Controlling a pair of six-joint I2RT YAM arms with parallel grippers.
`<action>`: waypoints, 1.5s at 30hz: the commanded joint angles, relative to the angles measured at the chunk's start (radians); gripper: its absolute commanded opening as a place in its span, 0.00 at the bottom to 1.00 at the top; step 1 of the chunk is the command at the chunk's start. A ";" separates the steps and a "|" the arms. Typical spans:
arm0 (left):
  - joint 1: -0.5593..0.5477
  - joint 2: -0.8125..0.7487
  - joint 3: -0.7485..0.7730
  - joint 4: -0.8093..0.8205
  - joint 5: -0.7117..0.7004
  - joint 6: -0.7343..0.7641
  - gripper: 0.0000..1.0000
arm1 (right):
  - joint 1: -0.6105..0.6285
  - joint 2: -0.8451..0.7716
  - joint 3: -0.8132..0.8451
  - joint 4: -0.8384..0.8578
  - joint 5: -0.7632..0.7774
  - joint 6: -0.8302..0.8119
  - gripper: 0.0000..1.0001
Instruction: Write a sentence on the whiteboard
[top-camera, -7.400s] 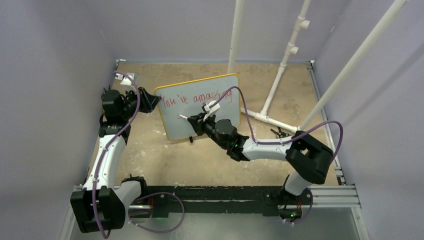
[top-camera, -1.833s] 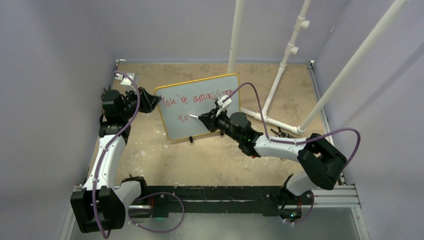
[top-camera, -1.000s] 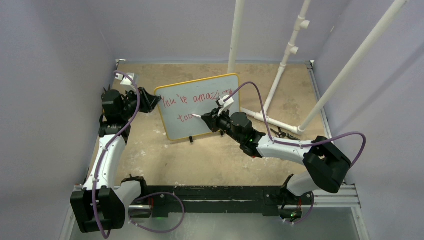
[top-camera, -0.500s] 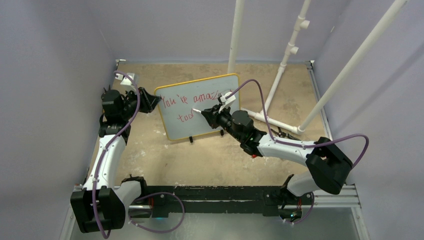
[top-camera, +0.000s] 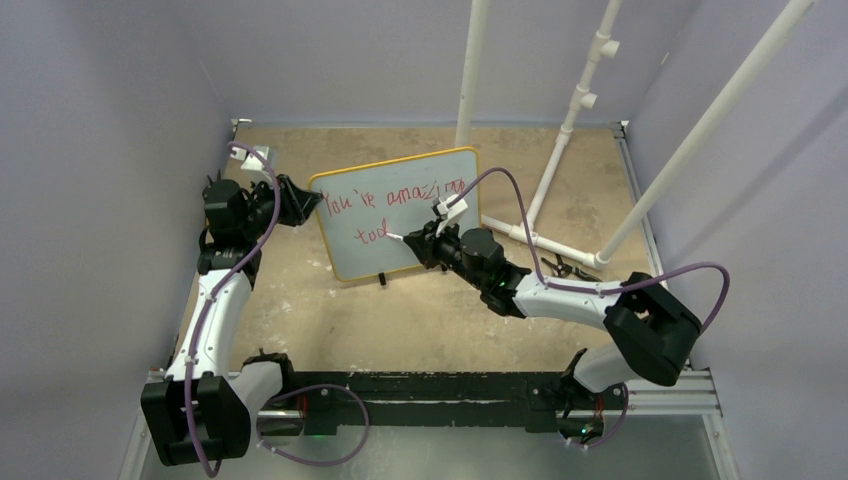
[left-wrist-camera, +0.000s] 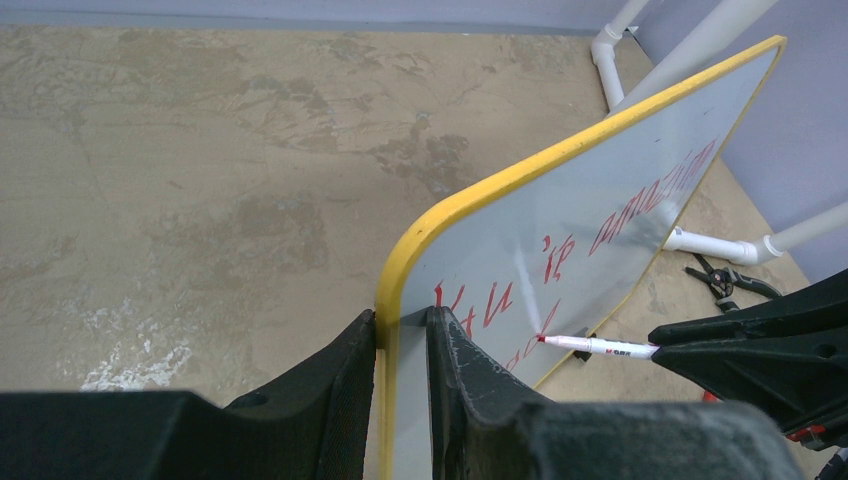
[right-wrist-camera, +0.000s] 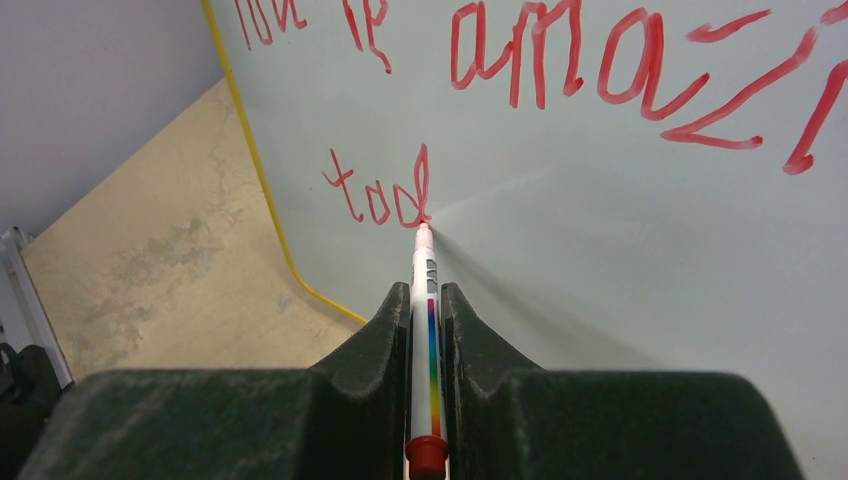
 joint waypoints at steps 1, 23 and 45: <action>0.003 -0.005 -0.003 0.029 0.021 -0.002 0.24 | -0.002 -0.009 -0.012 -0.011 0.063 -0.006 0.00; 0.003 -0.009 -0.003 0.027 0.021 -0.001 0.24 | -0.003 -0.066 -0.001 -0.032 0.096 0.006 0.00; 0.002 -0.009 -0.003 0.027 0.021 -0.001 0.23 | -0.008 -0.016 0.037 0.015 0.061 -0.046 0.00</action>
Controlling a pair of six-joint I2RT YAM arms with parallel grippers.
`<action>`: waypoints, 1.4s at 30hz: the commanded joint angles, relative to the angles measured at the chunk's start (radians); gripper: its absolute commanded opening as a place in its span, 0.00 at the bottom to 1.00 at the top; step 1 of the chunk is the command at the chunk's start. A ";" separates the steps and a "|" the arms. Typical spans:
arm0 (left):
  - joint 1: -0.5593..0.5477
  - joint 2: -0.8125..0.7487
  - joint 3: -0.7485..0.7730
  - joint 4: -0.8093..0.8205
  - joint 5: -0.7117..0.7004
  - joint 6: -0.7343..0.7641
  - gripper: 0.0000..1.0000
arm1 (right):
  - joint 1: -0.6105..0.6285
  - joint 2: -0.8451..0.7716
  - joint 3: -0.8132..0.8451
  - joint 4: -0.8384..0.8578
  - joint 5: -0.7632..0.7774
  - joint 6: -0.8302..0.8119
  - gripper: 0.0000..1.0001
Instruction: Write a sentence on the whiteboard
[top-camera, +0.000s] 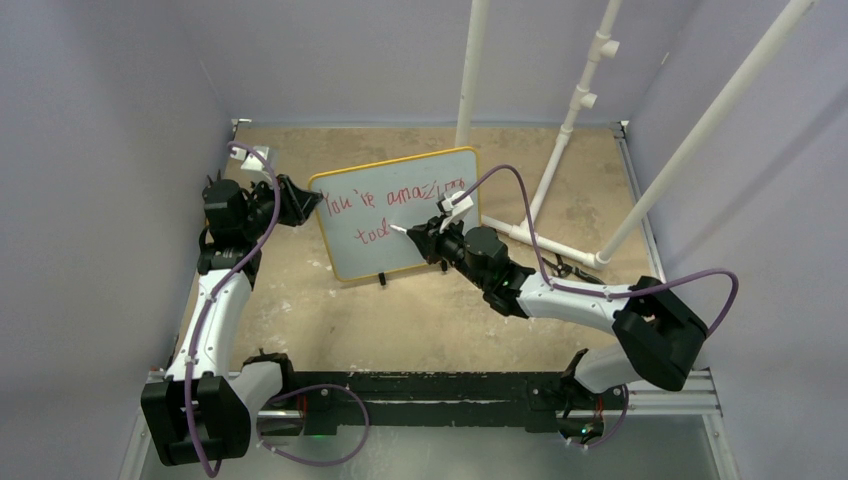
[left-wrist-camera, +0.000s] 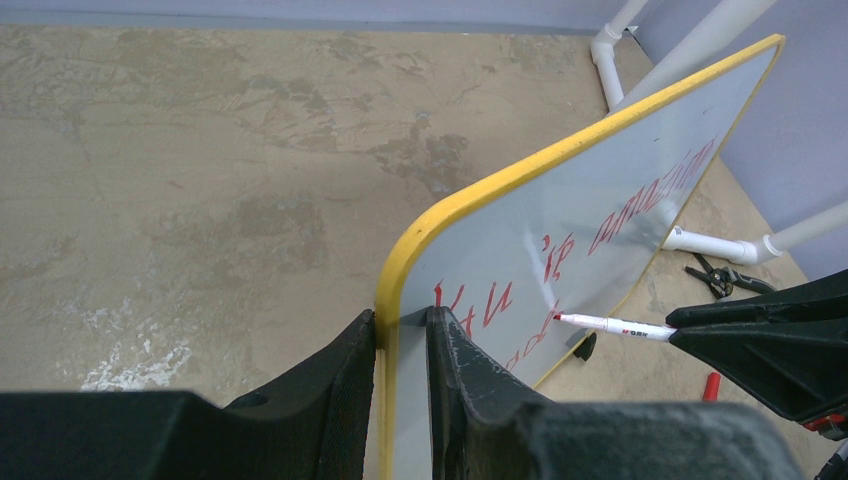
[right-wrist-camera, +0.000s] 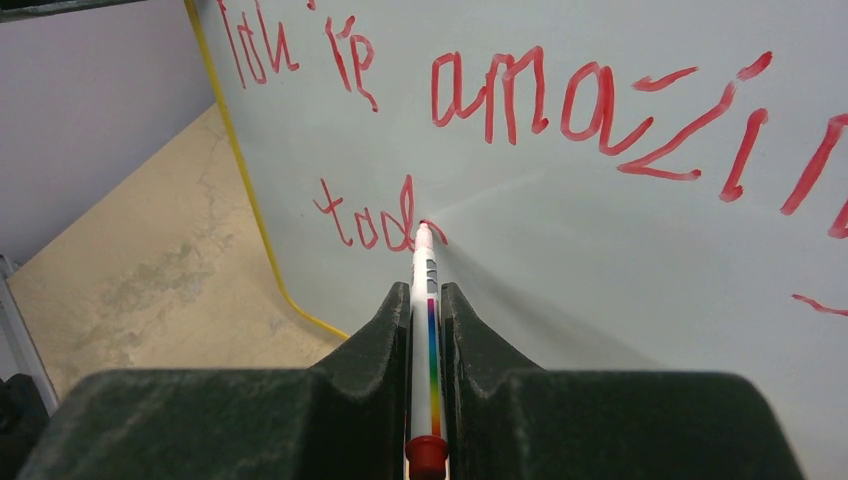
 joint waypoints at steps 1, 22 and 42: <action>0.002 -0.009 -0.003 0.029 0.018 -0.001 0.23 | -0.007 0.016 0.024 0.018 0.009 -0.028 0.00; 0.003 -0.002 -0.003 0.032 0.021 -0.004 0.23 | -0.004 -0.037 0.001 -0.027 0.065 -0.002 0.00; 0.002 -0.005 -0.003 0.031 0.021 -0.003 0.23 | -0.004 -0.098 0.003 -0.014 0.022 -0.036 0.00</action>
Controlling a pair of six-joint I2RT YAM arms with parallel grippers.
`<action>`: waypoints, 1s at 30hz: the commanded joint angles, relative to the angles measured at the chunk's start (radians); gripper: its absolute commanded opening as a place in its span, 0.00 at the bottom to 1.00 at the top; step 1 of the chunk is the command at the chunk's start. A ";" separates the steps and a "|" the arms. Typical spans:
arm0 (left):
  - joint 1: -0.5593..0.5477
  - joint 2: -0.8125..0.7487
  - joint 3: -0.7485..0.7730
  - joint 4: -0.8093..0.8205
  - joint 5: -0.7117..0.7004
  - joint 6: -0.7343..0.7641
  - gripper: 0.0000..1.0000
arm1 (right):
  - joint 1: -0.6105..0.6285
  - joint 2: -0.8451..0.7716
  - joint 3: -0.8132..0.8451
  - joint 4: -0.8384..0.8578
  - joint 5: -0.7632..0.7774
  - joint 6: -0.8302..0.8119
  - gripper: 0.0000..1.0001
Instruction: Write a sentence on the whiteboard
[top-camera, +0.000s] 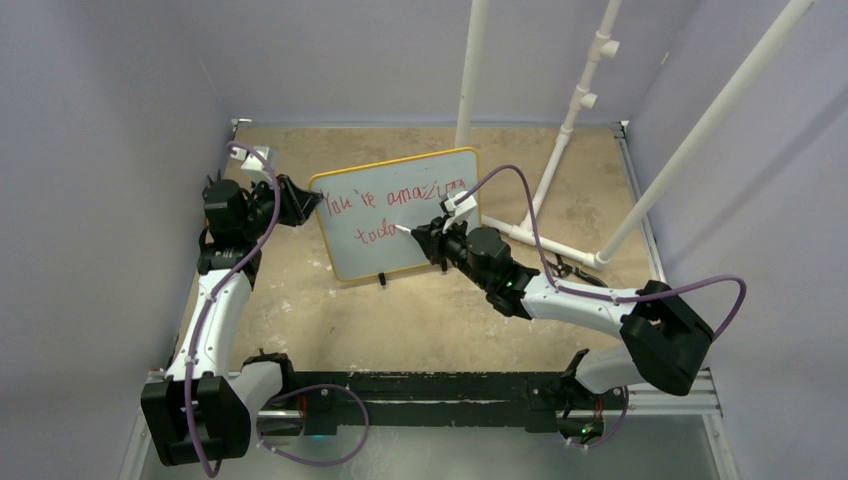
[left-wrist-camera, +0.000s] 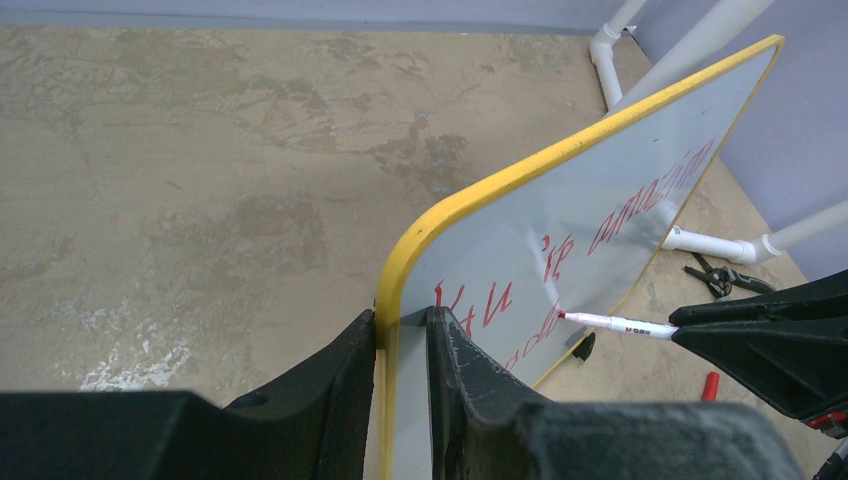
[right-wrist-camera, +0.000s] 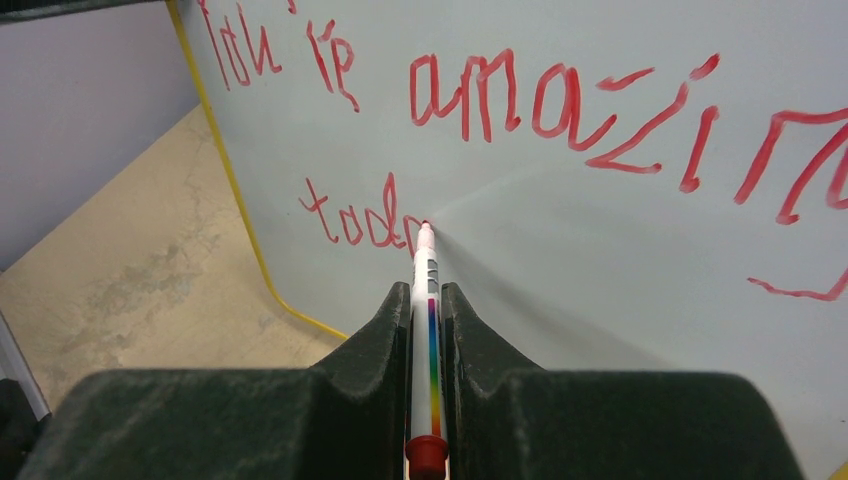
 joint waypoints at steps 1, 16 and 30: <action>0.002 -0.005 -0.003 0.031 0.018 -0.003 0.23 | -0.005 -0.073 0.005 0.035 -0.009 -0.034 0.00; 0.002 -0.005 -0.004 0.029 0.016 -0.002 0.23 | -0.005 -0.017 0.022 0.028 0.022 -0.011 0.00; 0.003 -0.009 -0.003 0.029 0.018 -0.002 0.23 | -0.004 -0.038 -0.064 -0.020 0.081 0.049 0.00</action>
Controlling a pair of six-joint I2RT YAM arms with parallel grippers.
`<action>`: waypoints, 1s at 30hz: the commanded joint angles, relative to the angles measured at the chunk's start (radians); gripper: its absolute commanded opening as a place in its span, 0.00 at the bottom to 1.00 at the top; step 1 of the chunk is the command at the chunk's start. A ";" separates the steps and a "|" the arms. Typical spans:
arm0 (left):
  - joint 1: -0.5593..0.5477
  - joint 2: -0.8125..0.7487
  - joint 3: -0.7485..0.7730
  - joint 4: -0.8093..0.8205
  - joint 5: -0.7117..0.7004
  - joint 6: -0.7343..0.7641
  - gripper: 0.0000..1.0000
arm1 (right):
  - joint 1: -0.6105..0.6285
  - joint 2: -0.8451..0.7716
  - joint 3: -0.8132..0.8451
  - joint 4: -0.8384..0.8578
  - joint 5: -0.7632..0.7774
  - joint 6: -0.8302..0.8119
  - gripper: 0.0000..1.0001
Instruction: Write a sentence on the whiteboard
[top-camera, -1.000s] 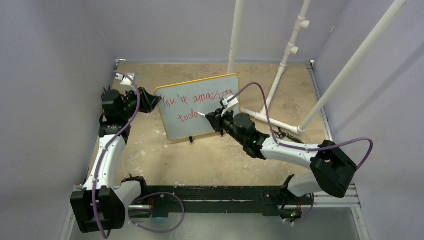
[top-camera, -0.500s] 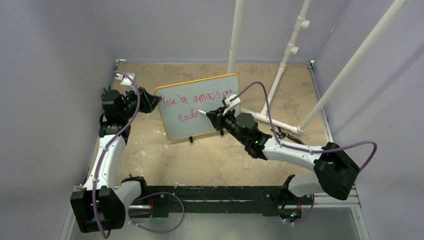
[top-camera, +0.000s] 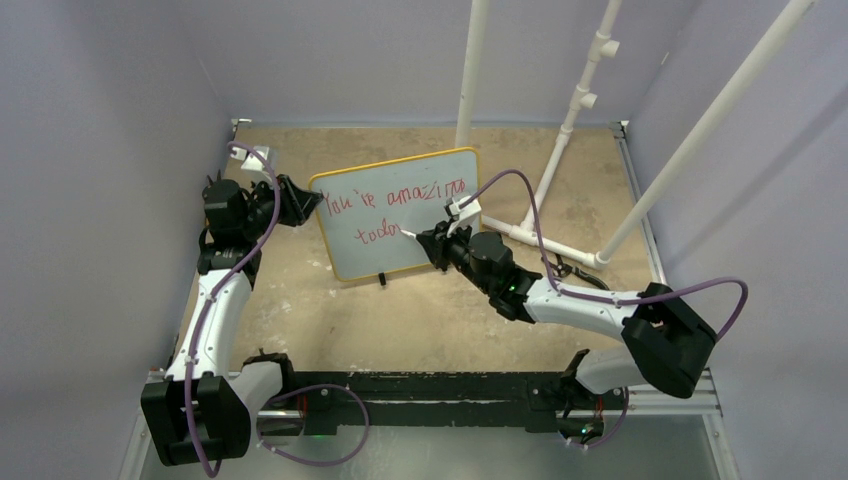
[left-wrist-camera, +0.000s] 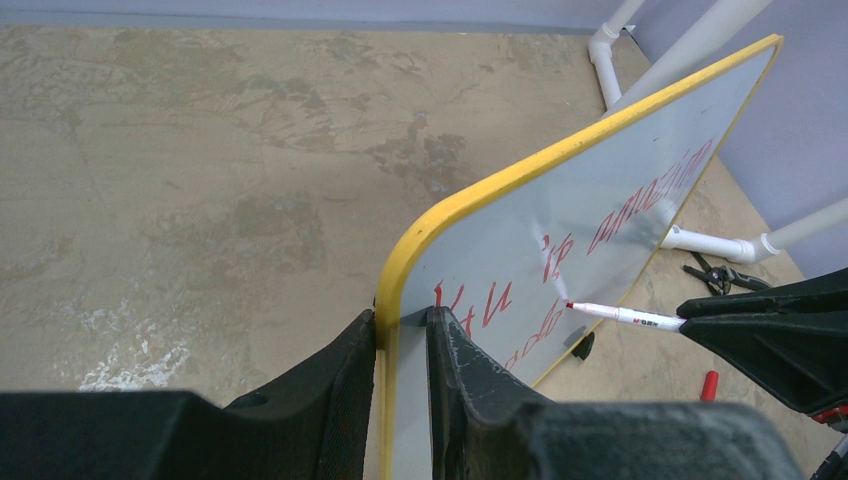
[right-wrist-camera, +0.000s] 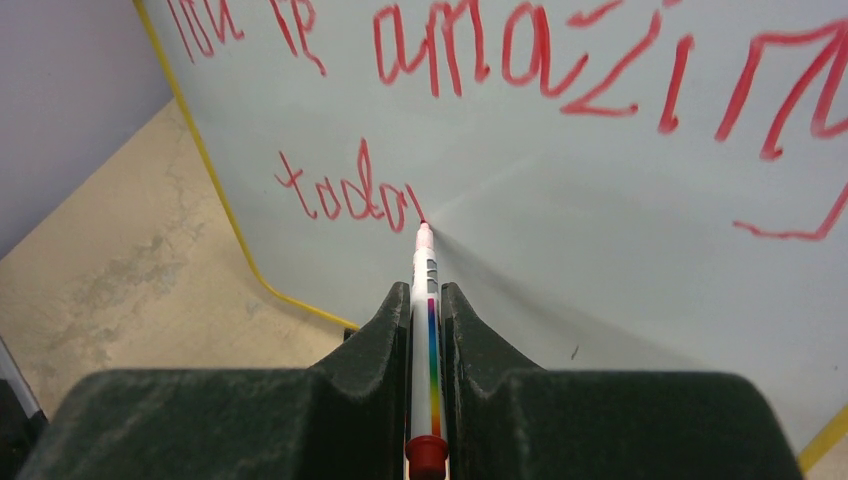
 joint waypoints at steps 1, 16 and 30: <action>0.003 -0.009 -0.004 0.030 0.016 -0.002 0.23 | -0.003 -0.024 -0.043 -0.017 0.052 0.031 0.00; 0.002 -0.012 -0.006 0.030 0.016 -0.003 0.23 | -0.004 -0.108 -0.026 -0.011 0.042 0.000 0.00; 0.003 -0.010 -0.006 0.029 0.016 -0.004 0.23 | -0.026 -0.058 0.005 0.047 0.058 0.002 0.00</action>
